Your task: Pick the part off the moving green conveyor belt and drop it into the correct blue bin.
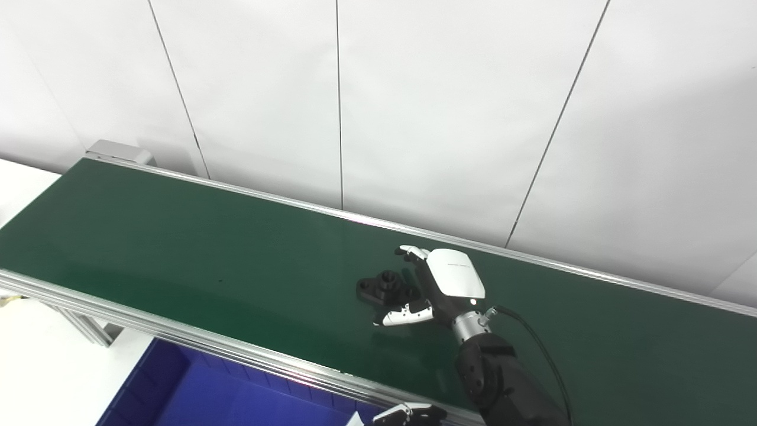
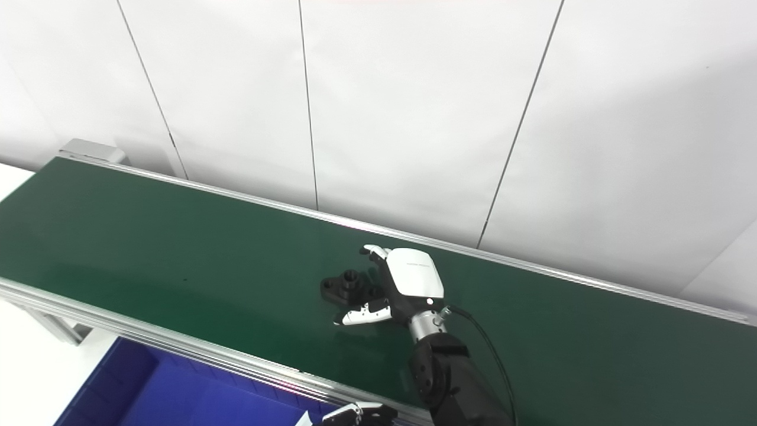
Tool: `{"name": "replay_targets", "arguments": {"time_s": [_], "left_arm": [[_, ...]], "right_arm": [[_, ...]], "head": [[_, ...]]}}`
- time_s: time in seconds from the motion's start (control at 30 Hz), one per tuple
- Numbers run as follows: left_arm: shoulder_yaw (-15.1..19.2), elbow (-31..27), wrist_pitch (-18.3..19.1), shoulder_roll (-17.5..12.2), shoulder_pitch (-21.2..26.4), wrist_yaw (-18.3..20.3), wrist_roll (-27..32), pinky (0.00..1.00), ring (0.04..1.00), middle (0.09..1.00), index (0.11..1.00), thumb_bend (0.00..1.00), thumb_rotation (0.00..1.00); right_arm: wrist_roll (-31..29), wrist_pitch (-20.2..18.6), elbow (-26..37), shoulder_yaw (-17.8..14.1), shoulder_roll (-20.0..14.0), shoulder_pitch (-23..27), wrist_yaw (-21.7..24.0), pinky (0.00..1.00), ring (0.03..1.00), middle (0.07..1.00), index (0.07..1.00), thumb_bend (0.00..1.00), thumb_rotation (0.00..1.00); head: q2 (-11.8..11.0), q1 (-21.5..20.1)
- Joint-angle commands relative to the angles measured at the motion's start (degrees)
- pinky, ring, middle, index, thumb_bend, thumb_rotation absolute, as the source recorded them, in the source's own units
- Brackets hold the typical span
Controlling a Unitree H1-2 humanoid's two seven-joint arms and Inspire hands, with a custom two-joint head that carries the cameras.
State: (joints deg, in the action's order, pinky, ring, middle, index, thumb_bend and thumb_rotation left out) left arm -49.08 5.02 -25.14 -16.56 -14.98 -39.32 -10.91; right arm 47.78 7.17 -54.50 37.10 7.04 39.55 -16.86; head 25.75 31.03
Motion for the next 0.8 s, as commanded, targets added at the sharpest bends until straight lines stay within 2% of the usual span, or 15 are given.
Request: {"name": "replay_targets", "arguments": {"time_s": [0.0,0.23,0.37,0.43,0.47,0.5,0.53,0.57,0.67,0.77], "left_arm": [[0.1,-1.8,-1.8,0.3,-0.3,-0.1,-1.4,0.72,0.718,0.73,0.752,0.93,0.73],[-0.2,-1.9,-1.8,0.1,-0.2,0.1,-1.3,0.74,0.725,0.736,0.768,0.93,0.73],[-0.6,-1.6,-1.8,0.1,0.2,-0.9,-1.5,0.72,0.718,0.731,0.762,0.92,0.72],[-0.5,-1.6,-1.8,0.1,0.2,-0.7,-1.4,0.72,0.713,0.73,0.759,0.92,0.72],[-0.6,-1.6,-1.8,0.1,0.2,-0.9,-1.5,0.72,0.713,0.73,0.758,0.92,0.72],[-0.7,-1.5,-1.8,0.1,0.3,-1.1,-1.6,0.72,0.713,0.73,0.757,0.92,0.72],[-0.8,-1.6,-1.8,0.0,0.4,-1.3,-1.8,0.72,0.713,0.731,0.757,0.91,0.72],[-0.9,-1.6,-1.8,-0.1,0.4,-1.4,-1.9,0.72,0.714,0.731,0.76,0.91,0.72],[-0.6,-1.6,-1.8,0.0,0.3,-1.4,-1.9,0.71,0.708,0.727,0.755,0.92,0.72],[-0.6,-1.3,-1.8,-0.1,0.5,-1.8,-2.7,0.71,0.698,0.72,0.755,0.92,0.73]], "right_arm": [[-0.2,0.4,-0.4,0.7,1.2,1.2,0.7,0.61,0.717,0.775,0.806,0.9,0.53],[-0.2,0.3,-2.5,1.3,1.7,1.5,0.0,0.57,0.684,0.757,0.797,0.91,0.52],[-0.8,-0.2,-3.6,1.0,1.9,1.6,0.6,0.56,0.678,0.752,0.775,0.88,0.45],[-1.5,-0.3,-4.2,0.5,2.0,1.7,1.2,0.5,0.626,0.73,0.73,0.82,0.21],[-2.0,-0.2,-4.6,0.1,1.9,1.8,1.8,0.49,0.615,0.725,0.721,0.81,0.17],[-2.4,-0.2,-5.0,0.0,1.9,1.9,2.2,0.41,0.5,0.609,0.638,0.67,0.09],[-2.5,-0.8,-5.0,0.1,1.8,2.1,3.4,0.37,0.441,0.549,0.595,0.59,0.04],[-2.6,-1.3,-5.0,0.2,1.8,2.2,4.3,0.32,0.403,0.504,0.558,0.54,0.02],[-2.4,-4.8,-4.5,1.1,1.8,2.6,7.9,0.26,0.393,0.484,0.523,0.52,0.0],[-3.4,-9.0,-3.1,1.3,1.8,2.8,13.9,0.28,0.398,0.492,0.517,0.52,0.0]], "head": [[0.2,0.0],[0.3,-0.1],[0.4,-0.1],[0.4,-0.1],[0.4,-0.1],[0.4,-0.1],[0.6,-0.3],[0.6,-0.3],[0.6,-0.3],[0.8,-0.4]]}}
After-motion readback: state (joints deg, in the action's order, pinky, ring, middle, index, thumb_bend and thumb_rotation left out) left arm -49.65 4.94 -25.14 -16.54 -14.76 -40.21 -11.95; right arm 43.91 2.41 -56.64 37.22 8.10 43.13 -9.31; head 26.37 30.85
